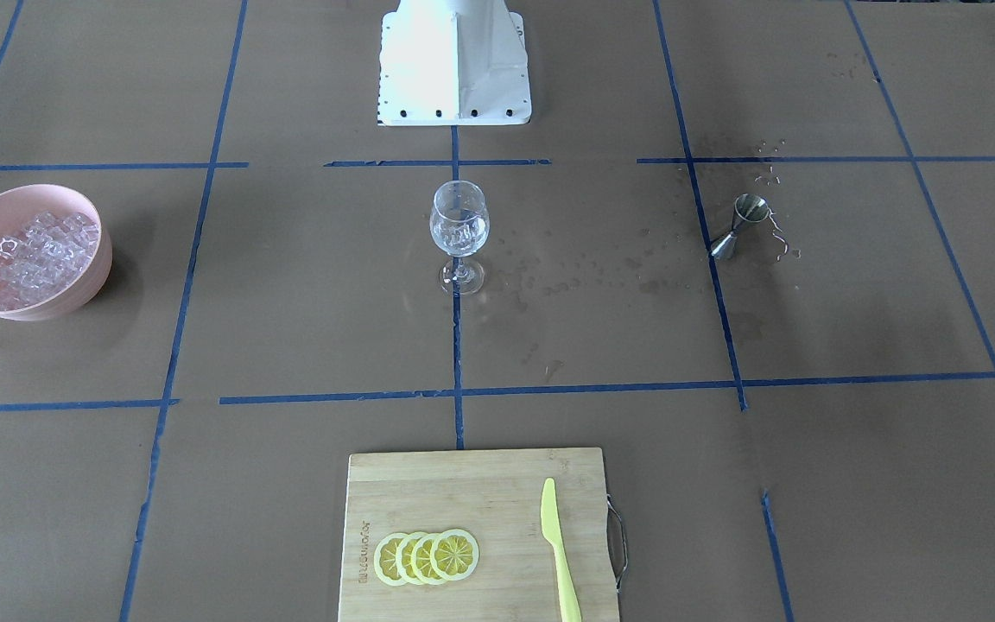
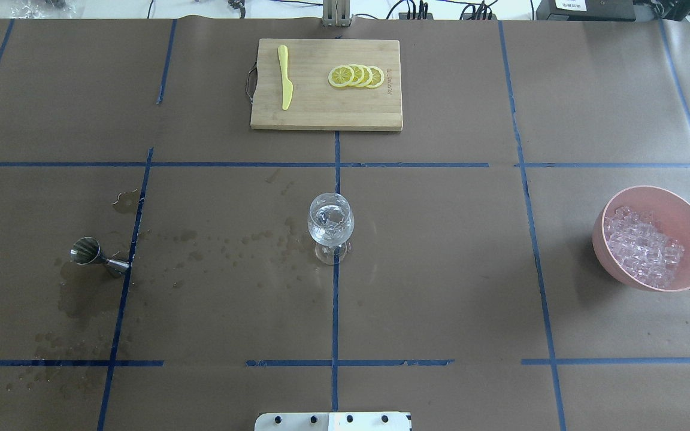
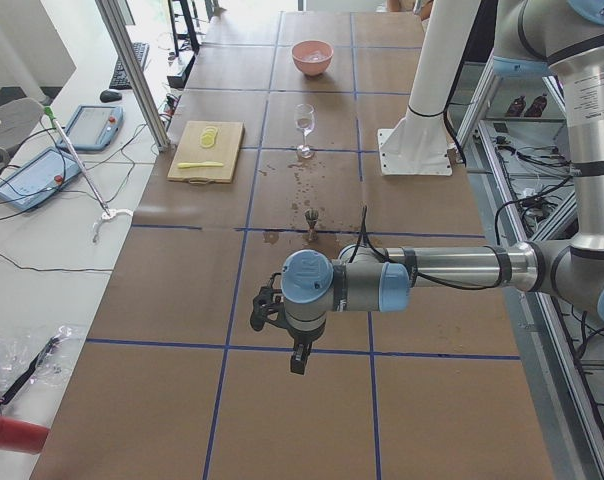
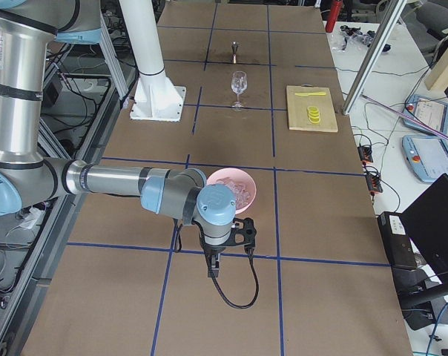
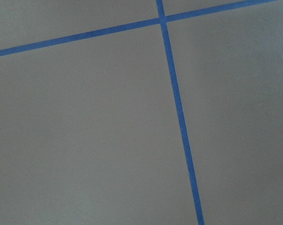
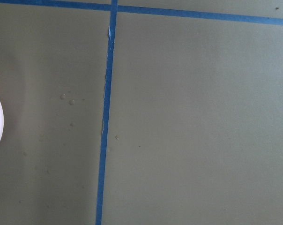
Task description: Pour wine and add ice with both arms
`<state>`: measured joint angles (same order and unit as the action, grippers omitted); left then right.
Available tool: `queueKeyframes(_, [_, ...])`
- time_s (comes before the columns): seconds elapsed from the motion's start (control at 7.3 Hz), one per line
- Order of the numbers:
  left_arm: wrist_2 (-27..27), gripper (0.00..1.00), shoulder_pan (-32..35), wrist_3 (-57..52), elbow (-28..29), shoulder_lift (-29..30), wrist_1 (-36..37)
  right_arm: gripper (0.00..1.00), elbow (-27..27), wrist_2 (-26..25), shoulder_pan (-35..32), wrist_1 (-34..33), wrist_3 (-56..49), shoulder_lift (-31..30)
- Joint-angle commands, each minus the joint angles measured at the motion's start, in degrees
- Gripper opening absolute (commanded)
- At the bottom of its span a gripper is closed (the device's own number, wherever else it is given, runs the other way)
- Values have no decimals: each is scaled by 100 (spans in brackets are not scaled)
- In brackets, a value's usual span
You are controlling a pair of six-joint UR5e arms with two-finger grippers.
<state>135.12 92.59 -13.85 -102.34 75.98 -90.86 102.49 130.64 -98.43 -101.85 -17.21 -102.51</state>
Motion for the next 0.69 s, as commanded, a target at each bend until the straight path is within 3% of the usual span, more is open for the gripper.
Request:
queueKeyframes(0.0, [5, 100, 5, -4, 13, 5, -2, 100, -71, -547, -10, 33, 51, -60])
queueKeyframes(0.27, [5, 100, 5, -4, -5, 5, -2, 100, 78, 38, 339, 225, 872, -59])
queueKeyframes(0.55, [5, 100, 5, -4, -5, -4, -2, 100, 61, 23, 806, 1173, 1483, -173])
